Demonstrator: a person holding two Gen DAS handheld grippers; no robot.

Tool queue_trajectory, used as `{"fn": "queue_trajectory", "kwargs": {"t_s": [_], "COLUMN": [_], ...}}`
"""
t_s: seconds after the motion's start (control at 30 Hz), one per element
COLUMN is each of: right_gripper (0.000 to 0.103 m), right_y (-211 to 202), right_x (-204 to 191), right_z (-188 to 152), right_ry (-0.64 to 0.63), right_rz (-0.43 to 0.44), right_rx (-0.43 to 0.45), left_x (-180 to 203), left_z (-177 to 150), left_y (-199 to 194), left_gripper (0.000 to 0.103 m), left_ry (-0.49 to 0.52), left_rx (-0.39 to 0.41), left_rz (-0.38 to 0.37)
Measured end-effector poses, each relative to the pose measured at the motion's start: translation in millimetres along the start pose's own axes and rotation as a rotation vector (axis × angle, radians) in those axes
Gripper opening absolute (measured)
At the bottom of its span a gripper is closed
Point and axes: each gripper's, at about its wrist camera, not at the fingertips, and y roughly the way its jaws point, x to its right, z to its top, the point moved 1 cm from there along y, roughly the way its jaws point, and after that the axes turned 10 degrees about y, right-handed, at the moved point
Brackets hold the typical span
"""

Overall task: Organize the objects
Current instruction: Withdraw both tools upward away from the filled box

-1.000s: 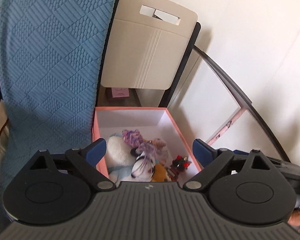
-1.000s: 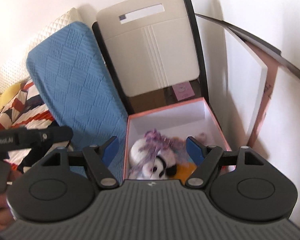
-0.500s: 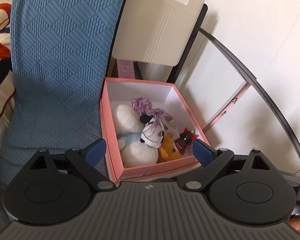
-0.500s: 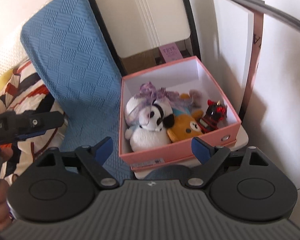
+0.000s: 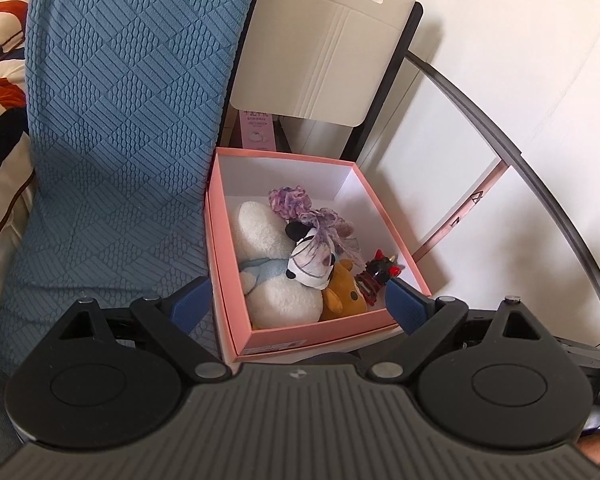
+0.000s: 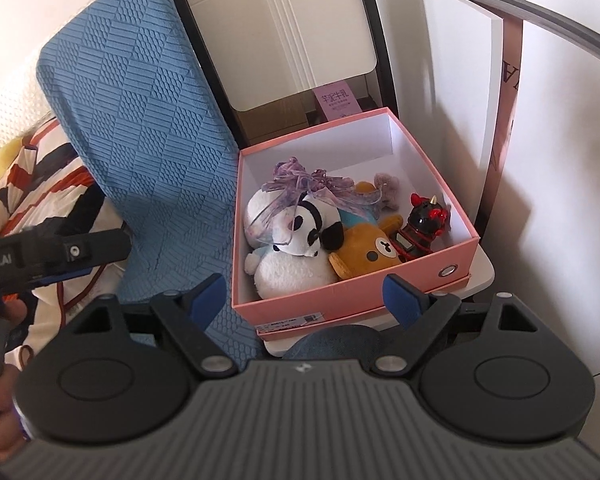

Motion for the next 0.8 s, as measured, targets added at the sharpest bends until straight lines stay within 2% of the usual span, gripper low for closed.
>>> {"fn": "queue_trajectory", "kwargs": {"t_s": [0.8], "right_gripper": [0.087], "right_y": [-1.9], "right_x": [-0.9], "right_z": [-5.9], "right_ry": [-0.019], "right_rz": [0.006], "right_rx": [-0.004], "left_x": [3.5], "left_z": [-9.3], "left_y": [-8.5], "left_gripper": [0.095], "left_ry": [0.005], "left_rx": [0.006], "left_rz": [0.015]}}
